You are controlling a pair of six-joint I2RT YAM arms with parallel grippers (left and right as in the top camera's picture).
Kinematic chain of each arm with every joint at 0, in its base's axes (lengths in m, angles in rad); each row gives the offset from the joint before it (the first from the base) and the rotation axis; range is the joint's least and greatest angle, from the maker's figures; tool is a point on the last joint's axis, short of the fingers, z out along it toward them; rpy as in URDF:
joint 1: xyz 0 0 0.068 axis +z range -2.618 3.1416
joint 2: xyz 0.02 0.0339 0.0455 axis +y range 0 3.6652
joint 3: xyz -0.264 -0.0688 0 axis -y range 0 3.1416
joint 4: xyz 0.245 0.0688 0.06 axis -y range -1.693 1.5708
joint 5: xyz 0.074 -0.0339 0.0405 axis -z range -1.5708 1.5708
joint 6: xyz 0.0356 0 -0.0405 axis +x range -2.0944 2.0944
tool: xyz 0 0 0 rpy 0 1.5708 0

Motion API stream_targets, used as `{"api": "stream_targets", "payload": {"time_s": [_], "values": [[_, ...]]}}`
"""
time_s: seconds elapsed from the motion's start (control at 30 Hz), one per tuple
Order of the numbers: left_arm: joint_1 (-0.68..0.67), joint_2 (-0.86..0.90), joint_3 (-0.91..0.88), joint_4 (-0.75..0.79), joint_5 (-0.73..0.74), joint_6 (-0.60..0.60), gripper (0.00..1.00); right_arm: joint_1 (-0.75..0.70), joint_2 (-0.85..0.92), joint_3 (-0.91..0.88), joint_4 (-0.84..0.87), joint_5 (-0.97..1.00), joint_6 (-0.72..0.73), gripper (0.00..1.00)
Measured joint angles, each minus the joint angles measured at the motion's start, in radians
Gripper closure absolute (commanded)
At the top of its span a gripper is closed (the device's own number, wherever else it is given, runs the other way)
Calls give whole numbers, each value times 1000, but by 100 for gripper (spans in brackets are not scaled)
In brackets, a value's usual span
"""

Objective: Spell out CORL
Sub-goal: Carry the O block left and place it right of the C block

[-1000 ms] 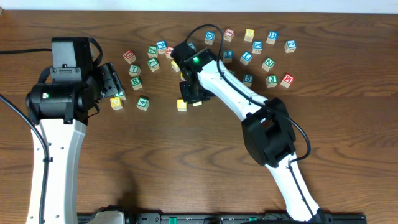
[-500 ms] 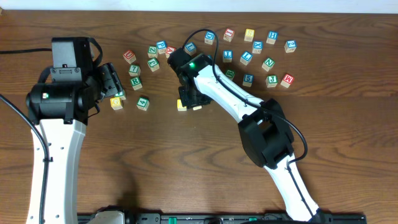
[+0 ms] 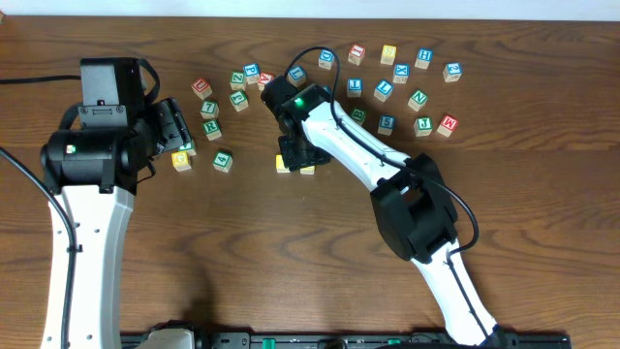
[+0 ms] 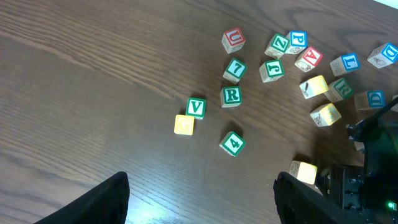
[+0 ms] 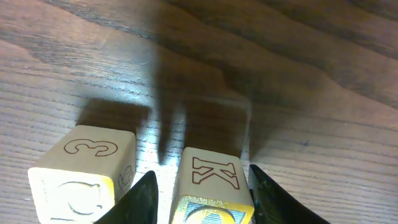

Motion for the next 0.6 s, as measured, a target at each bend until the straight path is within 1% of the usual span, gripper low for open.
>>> {"api": "stream_targets", "payload": {"time_s": [0.37,0.6], "values": [[0,0,0,0,0,0,27,-8,0,72,-51,-3,-12,59],[0,0,0,3,0,0,27,-29,0,192,-122,-2,-39,57]]}}
